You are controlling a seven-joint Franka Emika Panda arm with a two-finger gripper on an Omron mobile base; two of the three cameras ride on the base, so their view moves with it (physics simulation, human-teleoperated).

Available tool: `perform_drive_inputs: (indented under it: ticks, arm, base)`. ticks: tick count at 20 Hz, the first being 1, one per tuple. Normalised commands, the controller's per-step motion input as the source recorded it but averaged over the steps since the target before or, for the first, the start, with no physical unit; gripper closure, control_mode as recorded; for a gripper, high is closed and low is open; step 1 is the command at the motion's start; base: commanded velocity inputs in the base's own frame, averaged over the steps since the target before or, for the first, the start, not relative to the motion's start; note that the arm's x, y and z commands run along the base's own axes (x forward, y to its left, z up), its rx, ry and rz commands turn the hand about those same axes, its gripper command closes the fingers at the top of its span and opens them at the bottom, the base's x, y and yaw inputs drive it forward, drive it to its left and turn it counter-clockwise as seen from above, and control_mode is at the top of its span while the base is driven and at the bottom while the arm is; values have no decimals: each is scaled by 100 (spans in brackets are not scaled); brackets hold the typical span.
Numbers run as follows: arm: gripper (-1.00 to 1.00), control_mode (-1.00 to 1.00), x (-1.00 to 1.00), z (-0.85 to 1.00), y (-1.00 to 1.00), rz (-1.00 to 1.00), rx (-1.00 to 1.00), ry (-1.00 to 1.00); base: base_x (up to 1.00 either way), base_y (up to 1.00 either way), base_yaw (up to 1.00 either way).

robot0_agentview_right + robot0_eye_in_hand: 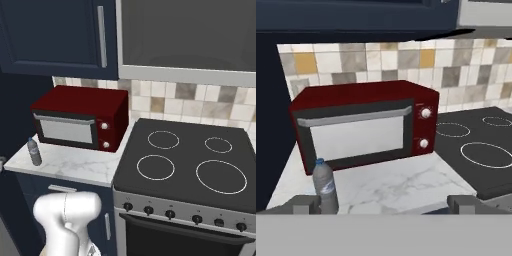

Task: Take the bottled waters from the counter and place them in the freezer to freeze. Close the freezer door after placing the bottles.

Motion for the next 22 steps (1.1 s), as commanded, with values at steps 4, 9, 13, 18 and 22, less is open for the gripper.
perform_drive_inputs:
  ticks: [4, 9, 13, 18, 22]
  arm:
    - [-100, -100, 4, -60, 0, 7, -11, -21]
    - [-100, -100, 17, -52, -6, 0, -8, -15]
    - [-100, -100, 53, -47, -14, 2, -3, -1]
    - [-100, -100, 60, -31, -1, 2, -2, 0]
    - [-100, -100, 45, -21, 0, 10, 0, 0]
  base:
    - [0, 0, 0]
    - [0, 0, 0]
    - [0, 0, 0]
    - [0, 0, 0]
    - [0, 0, 0]
